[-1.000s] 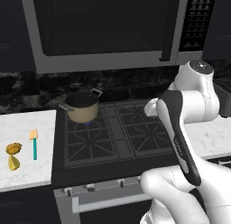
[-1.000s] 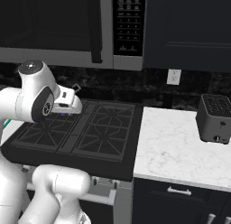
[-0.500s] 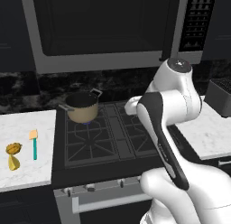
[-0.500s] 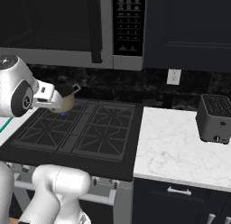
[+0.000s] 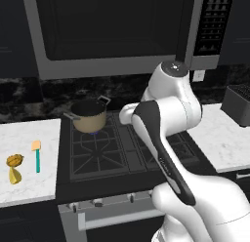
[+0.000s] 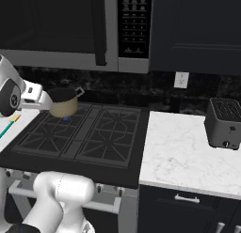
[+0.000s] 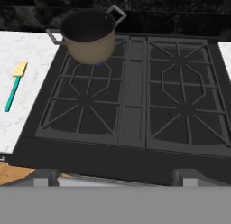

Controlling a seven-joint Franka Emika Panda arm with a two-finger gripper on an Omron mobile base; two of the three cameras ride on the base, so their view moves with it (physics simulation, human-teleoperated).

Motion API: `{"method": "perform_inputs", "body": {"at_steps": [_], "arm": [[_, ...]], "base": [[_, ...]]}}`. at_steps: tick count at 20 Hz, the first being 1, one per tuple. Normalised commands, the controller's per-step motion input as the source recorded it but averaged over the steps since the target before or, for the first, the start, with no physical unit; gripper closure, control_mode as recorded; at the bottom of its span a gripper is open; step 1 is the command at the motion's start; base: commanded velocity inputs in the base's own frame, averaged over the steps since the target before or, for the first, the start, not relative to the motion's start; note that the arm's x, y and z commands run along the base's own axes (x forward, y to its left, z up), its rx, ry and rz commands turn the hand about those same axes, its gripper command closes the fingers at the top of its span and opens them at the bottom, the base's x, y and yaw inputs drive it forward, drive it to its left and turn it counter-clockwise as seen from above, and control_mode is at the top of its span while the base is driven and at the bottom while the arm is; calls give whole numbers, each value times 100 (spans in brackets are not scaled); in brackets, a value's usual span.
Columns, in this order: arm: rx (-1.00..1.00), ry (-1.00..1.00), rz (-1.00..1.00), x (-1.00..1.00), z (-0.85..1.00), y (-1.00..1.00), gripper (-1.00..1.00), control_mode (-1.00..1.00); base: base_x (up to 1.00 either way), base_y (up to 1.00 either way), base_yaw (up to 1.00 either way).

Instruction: Put the squash and lemon wedge in the pot. Retrieve the spatula and lightly stir the vegetables in the pot.

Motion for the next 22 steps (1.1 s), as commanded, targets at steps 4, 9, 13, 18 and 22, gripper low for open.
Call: {"method": "perform_inputs", "body": {"at_steps": [4, 9, 13, 18, 22], "arm": [[0, 0, 0, 3, 0, 53, -100, -100], [3, 0, 0, 1, 0, 56, -100, -100], [9, 0, 1, 0, -3, 57, -100, -100], [15, 0, 4, 0, -16, 81, -100, -100], [14, 0, 6, 0, -23, 85, -100, -100]], "base": [[0, 0, 0], [0, 0, 0], [0, 0, 0], [0, 0, 0], [0, 0, 0]]}}
